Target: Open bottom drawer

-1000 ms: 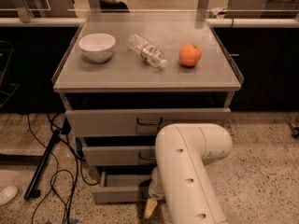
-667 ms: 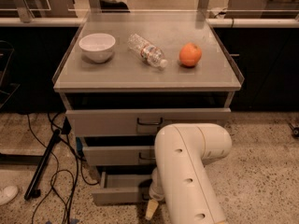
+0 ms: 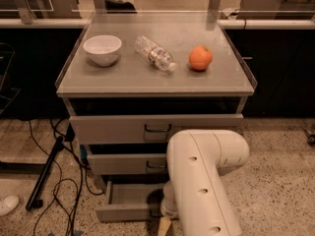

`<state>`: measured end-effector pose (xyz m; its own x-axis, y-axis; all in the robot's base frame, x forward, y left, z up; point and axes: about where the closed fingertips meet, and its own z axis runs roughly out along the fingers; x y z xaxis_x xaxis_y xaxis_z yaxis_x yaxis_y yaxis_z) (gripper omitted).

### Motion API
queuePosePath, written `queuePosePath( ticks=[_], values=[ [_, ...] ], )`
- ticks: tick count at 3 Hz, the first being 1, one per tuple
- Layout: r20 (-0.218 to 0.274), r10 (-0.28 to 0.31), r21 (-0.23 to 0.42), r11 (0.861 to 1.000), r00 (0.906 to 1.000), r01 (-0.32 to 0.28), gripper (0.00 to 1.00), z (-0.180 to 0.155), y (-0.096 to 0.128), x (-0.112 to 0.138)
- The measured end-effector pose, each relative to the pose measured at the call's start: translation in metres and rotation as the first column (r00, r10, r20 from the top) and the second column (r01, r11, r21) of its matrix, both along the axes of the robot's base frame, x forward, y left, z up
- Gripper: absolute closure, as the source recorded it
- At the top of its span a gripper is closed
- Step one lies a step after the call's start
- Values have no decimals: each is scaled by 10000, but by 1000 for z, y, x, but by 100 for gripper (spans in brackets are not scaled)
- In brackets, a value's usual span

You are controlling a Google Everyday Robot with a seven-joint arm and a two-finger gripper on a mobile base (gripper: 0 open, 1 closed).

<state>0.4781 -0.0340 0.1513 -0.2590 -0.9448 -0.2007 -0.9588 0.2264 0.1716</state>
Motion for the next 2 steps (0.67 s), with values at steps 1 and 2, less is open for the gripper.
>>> queuePosePath(
  ticks=[1, 2],
  values=[
    [-124, 136, 268, 9996, 9998, -133, 0, 12, -12, -26],
    [-114, 110, 571, 9983, 9999, -103, 0, 31, -30, -61]
  ],
)
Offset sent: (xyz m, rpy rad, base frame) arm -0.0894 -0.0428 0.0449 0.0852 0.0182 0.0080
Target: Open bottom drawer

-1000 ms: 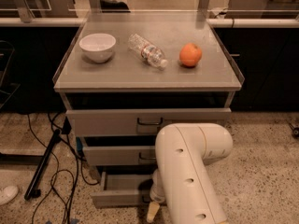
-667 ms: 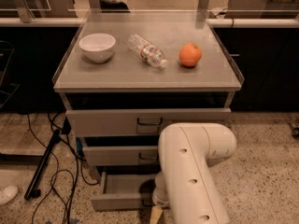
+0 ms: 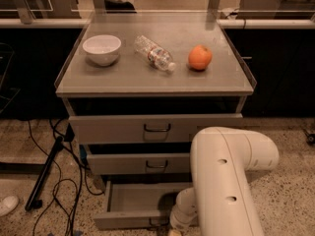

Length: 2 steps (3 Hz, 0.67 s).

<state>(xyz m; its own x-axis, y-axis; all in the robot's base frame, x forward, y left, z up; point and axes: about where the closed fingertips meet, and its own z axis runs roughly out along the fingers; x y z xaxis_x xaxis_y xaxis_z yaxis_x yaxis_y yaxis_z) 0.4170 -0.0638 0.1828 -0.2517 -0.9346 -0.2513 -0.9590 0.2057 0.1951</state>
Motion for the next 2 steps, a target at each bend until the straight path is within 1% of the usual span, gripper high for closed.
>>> queuePosePath(
  ticks=[1, 2],
  values=[
    [294, -83, 271, 9996, 9995, 75, 0, 27, -19, -42],
    [294, -83, 271, 9996, 9995, 75, 0, 27, -19, -42]
  ],
)
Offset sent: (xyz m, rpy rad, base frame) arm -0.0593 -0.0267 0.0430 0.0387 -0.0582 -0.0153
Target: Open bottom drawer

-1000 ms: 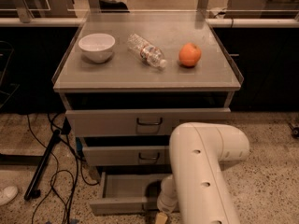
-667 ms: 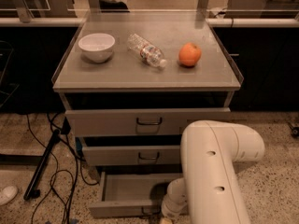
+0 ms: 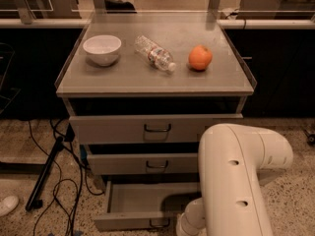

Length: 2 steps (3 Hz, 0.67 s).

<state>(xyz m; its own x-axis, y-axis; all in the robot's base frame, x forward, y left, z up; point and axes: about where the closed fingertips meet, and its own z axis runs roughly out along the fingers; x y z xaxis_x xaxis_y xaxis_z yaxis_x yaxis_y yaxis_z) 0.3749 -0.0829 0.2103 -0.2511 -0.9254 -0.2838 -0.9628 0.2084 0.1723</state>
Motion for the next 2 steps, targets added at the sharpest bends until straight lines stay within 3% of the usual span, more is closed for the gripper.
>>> queuePosePath(
  ticks=[2],
  values=[
    [1086, -343, 114, 9994, 9935, 332, 0, 29, 1, 36]
  ],
)
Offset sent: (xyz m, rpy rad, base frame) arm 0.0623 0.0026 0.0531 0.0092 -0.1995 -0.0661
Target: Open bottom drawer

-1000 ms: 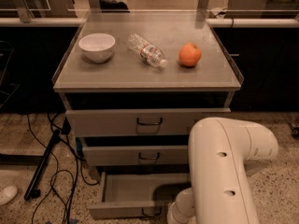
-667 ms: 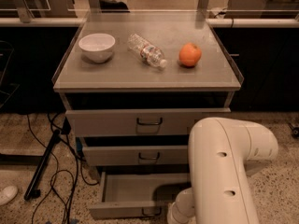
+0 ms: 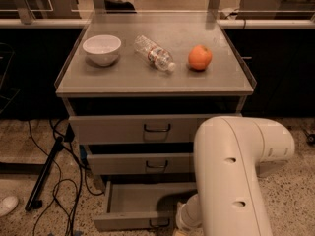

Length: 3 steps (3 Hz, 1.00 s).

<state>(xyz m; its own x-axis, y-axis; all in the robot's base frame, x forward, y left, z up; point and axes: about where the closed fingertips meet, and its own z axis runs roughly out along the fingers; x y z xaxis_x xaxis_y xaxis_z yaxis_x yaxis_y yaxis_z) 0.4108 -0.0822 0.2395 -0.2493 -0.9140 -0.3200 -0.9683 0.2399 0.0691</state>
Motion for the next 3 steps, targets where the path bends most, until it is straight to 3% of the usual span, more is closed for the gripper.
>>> queuePosePath(
  ticks=[1, 3],
  values=[
    [70, -13, 30, 10000, 10000, 12, 0, 1, 1, 2],
    [-541, 279, -553, 9980, 9981, -309, 0, -48, 9, 24]
  ],
)
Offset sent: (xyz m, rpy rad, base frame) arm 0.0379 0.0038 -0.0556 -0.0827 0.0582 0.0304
